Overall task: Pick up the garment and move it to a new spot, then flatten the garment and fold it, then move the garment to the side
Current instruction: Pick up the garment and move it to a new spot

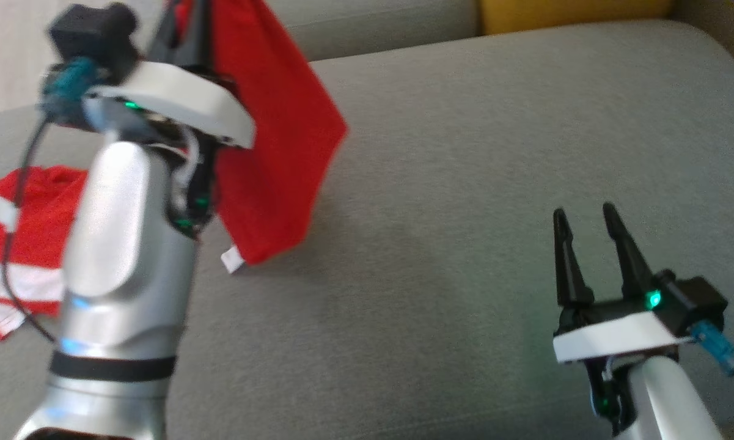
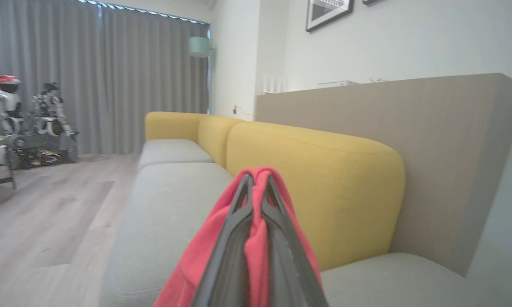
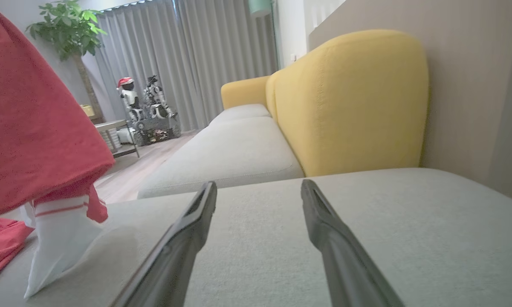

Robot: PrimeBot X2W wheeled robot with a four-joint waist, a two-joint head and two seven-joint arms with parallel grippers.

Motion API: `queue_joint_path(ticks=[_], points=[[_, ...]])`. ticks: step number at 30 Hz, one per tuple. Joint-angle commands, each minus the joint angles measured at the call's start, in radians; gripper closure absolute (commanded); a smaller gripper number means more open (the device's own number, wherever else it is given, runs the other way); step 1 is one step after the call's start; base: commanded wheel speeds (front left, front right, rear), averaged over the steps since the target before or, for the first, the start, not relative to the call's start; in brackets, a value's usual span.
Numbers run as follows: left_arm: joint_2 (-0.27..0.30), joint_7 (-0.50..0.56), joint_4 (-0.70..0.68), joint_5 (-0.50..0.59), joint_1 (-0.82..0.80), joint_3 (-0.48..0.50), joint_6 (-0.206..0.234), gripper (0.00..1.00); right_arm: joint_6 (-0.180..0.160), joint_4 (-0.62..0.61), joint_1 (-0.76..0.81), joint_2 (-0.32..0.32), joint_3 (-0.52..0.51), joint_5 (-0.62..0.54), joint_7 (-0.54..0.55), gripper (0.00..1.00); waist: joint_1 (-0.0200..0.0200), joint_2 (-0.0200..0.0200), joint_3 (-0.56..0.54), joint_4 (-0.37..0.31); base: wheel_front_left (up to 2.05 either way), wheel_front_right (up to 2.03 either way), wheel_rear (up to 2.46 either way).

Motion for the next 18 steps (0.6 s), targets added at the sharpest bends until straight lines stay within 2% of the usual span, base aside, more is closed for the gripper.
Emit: queue_joint_path(ticks=[1,6,8,14,15,16,18], points=[[0.015,0.002,-0.036,-0.005,-0.042,0.014,0.005,1.00,0.002,-0.043,-0.057,-0.005,0.018,0.004,-0.011,0.00,0.0000,0.0000,0.015,-0.045,0.00,0.00,0.00],[-0.011,-0.005,0.011,-0.043,-0.048,-0.073,0.040,1.00,0.002,-0.078,-0.081,-0.005,0.023,0.019,-0.011,0.00,0.0000,0.0000,0.045,-0.146,0.00,0.00,0.00],[-0.014,-0.016,0.040,-0.095,-0.052,-0.112,0.064,1.00,0.002,-0.089,-0.089,-0.005,0.033,0.030,-0.011,0.00,0.0000,0.0000,0.057,-0.189,0.00,0.00,0.00],[-0.014,-0.110,0.103,-0.310,-0.107,-0.304,0.186,1.00,0.002,-0.113,-0.103,-0.005,0.068,0.060,-0.011,0.00,0.0000,0.0000,0.096,-0.297,0.00,0.00,0.00],[-0.014,-0.125,0.116,-0.339,-0.121,-0.337,0.205,0.61,0.002,-0.114,-0.104,-0.005,0.069,0.062,-0.011,0.00,0.0000,0.0000,0.102,-0.308,0.00,0.00,0.00],[-0.014,-0.138,0.131,-0.368,-0.133,-0.371,0.221,0.00,0.002,-0.114,-0.105,-0.005,0.069,0.065,-0.011,0.00,0.0000,0.0000,0.107,-0.317,0.00,0.00,0.00],[-0.014,-0.154,0.152,-0.430,-0.154,-0.442,0.229,0.00,0.002,-0.113,-0.106,-0.005,0.068,0.069,-0.011,0.00,0.0000,0.0000,0.114,-0.331,0.00,0.00,0.00]])
